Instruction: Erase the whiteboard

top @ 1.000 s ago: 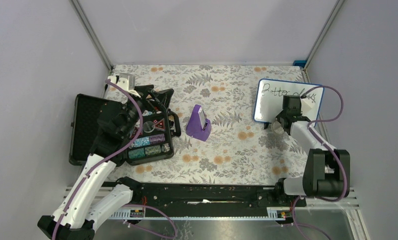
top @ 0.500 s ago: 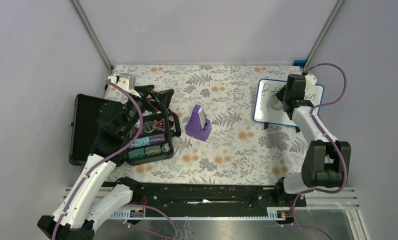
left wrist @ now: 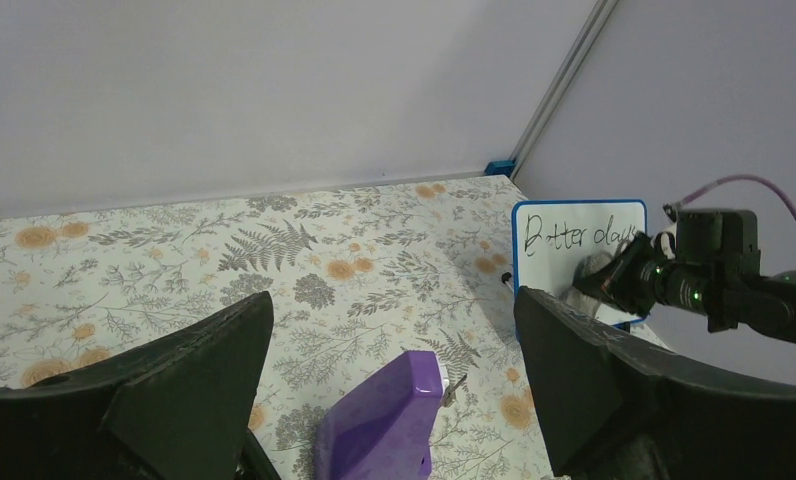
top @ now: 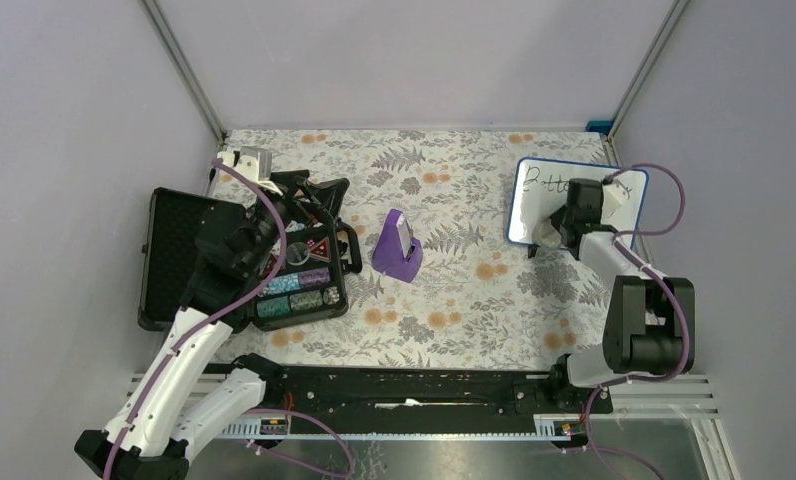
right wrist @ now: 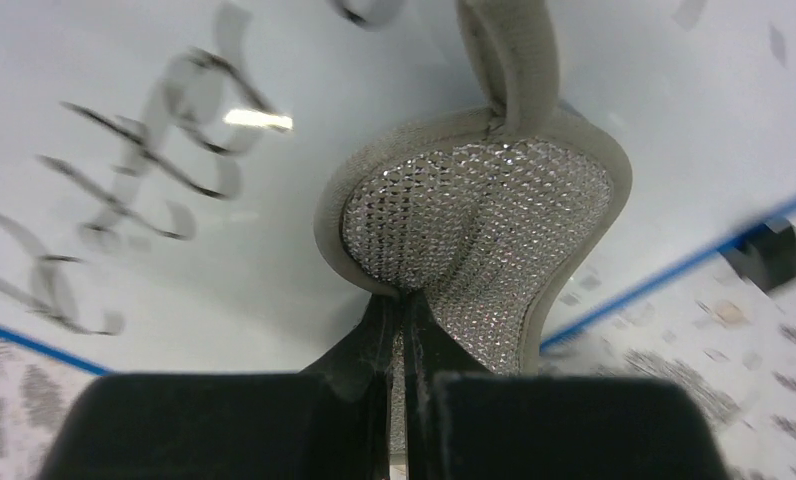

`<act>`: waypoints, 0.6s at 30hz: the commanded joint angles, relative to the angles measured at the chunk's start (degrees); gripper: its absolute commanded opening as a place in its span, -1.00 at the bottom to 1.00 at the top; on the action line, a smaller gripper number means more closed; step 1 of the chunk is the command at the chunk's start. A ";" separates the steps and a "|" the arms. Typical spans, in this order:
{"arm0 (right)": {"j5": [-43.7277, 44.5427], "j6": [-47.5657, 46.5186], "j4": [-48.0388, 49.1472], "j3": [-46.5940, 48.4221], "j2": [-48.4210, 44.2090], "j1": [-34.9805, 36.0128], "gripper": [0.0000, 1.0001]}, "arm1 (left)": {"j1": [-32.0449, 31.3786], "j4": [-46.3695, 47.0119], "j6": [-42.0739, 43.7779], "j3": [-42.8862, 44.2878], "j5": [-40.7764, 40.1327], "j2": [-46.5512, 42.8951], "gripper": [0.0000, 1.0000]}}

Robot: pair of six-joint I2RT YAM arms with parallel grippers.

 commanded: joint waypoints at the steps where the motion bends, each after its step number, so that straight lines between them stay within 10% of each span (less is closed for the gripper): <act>1: 4.30 2.50 -3.93 -8.19 -2.35 -2.13 -1.00 | -0.35 2.84 0.55 0.26 -0.47 -0.76 0.98; 18: -4.29 -1.13 -4.56 3.12 -9.20 -3.12 -1.00 | -0.53 2.89 0.55 0.07 -0.61 -0.40 0.98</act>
